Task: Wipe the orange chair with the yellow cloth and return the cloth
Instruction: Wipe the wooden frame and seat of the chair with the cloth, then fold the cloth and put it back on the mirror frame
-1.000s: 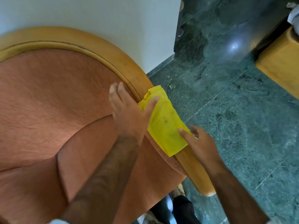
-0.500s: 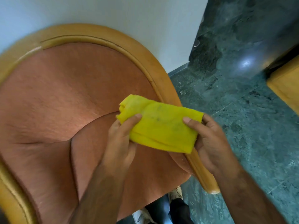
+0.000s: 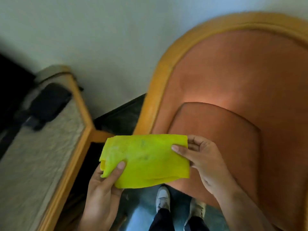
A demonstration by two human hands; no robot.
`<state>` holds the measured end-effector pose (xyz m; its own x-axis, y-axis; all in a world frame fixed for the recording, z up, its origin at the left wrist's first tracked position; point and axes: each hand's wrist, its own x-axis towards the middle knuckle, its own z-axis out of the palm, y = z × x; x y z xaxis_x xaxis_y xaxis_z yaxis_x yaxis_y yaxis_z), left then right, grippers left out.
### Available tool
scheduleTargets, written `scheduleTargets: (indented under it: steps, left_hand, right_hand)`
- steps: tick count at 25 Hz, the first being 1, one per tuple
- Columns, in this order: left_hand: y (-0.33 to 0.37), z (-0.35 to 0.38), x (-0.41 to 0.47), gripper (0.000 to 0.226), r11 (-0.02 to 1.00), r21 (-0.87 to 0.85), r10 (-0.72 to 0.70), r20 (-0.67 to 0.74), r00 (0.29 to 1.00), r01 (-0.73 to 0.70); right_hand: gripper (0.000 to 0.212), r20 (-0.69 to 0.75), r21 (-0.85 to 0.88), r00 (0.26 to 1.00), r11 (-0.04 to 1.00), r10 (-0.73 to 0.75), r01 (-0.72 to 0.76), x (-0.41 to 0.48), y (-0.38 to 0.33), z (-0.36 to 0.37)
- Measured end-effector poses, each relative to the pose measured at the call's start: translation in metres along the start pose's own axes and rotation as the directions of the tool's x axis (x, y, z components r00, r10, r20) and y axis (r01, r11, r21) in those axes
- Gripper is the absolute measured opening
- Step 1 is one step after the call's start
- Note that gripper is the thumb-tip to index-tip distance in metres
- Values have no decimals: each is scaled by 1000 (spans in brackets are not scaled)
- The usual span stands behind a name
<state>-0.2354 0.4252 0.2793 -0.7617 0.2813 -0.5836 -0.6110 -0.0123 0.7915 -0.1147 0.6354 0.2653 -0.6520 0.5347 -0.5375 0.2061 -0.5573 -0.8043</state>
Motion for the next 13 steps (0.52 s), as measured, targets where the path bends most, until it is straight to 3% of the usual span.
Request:
scheduleTargets:
  steps: [5,9,13]
  left_hand:
    - [0,-130,-29,44,971,-205,68,-257,964,-123]
    - [-30,-215,-66,21,929,-264,107,-482,870,-260]
    - [-91,-282,-112,31,891,-310,52,-657,752,-333]
  right_hand:
    - [31,251,-228,966,974,58,1,12,35,125]
    - [29,418,-376,886,926,201,-33,-1,86,206]
    - [24,504,-578,772,815,387,-31,-29,165,255]
